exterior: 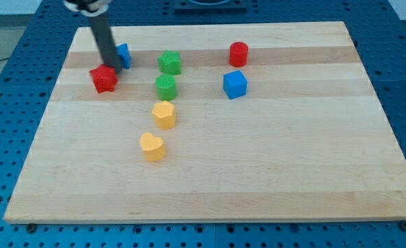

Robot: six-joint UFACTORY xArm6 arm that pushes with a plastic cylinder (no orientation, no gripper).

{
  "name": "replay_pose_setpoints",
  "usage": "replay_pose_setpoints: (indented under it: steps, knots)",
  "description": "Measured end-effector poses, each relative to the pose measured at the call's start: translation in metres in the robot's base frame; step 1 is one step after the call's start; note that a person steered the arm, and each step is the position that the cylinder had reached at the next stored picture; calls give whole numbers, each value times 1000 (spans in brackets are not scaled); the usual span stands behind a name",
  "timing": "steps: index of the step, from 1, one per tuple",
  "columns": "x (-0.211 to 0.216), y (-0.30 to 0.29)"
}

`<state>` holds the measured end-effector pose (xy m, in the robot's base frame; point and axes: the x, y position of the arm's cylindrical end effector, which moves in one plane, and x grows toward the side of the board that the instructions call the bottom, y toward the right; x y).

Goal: Push the red star to the bottom of the blue cube

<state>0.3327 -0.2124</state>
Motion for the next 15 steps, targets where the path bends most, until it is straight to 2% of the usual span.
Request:
replay_pose_setpoints:
  steps: [1,2,3,4,5,6,7,8,9,10,11,12,14,15]
  knots:
    - [29,-48]
    - [76,-33]
    - [50,-18]
    - [60,21]
    - [102,36]
    - [119,18]
    - [82,-5]
    - [120,-64]
    - [155,-75]
    - [155,-5]
    - [154,-15]
    - [149,-55]
    - [124,-40]
    - [145,-11]
